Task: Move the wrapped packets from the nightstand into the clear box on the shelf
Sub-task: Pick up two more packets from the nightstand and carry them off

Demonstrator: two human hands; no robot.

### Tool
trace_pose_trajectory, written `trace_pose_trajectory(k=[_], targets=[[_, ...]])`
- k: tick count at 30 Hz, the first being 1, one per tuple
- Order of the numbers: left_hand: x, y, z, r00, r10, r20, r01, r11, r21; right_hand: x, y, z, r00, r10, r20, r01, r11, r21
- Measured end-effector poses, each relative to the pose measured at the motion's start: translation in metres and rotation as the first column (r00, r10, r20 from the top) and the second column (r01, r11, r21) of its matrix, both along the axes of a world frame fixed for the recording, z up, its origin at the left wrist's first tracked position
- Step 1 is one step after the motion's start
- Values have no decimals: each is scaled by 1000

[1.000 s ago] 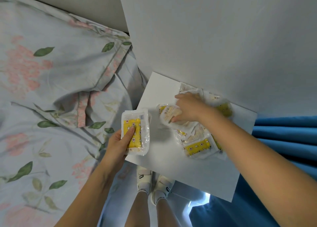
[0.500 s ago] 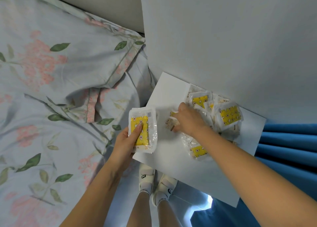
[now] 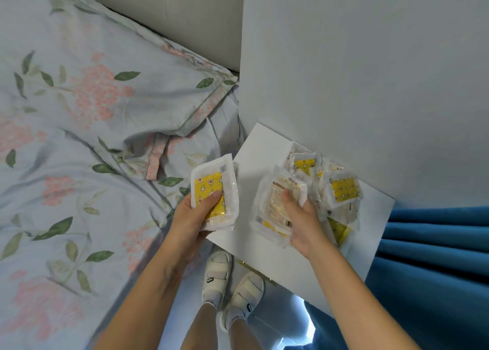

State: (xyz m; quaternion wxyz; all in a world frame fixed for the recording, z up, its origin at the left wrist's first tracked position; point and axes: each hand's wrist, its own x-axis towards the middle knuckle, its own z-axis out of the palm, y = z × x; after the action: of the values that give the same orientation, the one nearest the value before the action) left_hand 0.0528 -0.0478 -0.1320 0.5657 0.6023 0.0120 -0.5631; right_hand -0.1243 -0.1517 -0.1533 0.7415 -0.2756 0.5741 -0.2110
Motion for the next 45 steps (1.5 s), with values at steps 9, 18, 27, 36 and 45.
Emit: trace_pose_trajectory(k=[9,18,27,36,45], targets=[[-7,68,108,969,176,175,-172,984,-41,-4,75,114,987,121,102,-112,990,-91],[-11,231,210,889,307,340,-297,951,-83,1,189,222,915,387,116,-351,903,-248],[-66,501,287,660,627,414,-654,751,-93,18,422,295,672,730,125,-664,669,-333],[-120,732,339,298,854,425,-900,400,-173,60,641,351,266,961,81,-866,275,-418],[-131,914,345,-90,928,362,-974,-6,-228,118,833,366,-19,1000,17,-917,-10,-399]])
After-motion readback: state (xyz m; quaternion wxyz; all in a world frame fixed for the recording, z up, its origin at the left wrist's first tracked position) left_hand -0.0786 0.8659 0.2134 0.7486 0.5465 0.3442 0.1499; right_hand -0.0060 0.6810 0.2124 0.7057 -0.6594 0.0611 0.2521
